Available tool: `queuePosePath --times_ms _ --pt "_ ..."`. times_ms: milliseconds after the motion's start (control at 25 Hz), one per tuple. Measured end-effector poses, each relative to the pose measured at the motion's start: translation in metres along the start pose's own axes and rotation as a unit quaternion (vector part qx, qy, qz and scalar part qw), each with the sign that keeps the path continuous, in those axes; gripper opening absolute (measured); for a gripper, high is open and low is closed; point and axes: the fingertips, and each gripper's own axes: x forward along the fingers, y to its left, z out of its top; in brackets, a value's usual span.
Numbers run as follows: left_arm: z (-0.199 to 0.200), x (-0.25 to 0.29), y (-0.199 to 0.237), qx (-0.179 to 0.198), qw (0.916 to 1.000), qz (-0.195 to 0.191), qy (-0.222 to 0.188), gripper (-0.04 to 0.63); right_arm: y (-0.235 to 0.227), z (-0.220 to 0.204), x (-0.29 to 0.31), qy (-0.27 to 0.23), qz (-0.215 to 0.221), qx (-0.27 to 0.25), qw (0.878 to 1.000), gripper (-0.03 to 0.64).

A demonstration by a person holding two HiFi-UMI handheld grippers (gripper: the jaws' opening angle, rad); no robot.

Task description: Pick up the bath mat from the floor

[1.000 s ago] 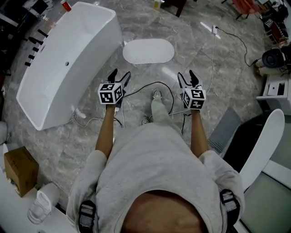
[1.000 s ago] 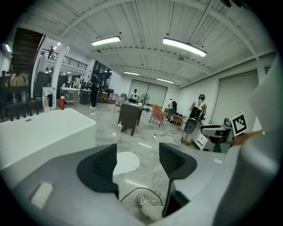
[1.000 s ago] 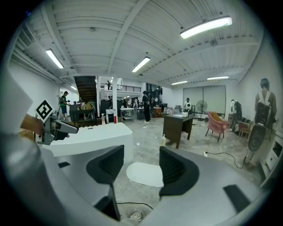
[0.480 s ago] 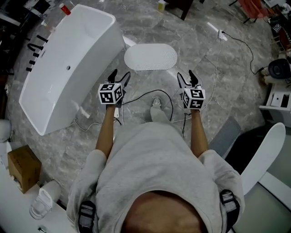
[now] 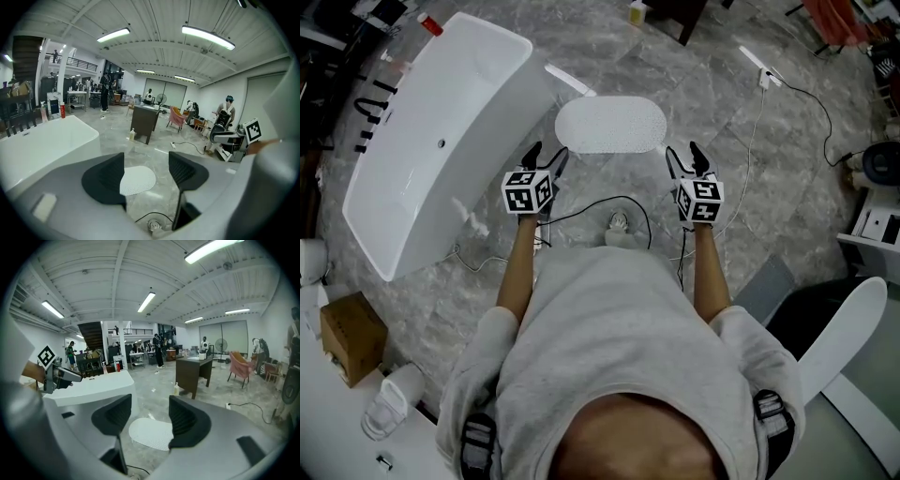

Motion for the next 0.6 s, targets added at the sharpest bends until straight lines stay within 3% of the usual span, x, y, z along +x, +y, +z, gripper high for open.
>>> queuePosePath --times_ms 600 --pt "0.017 0.032 0.012 0.005 0.9994 0.029 0.017 0.295 -0.027 0.002 0.046 0.006 0.024 0.012 1.0 0.258"
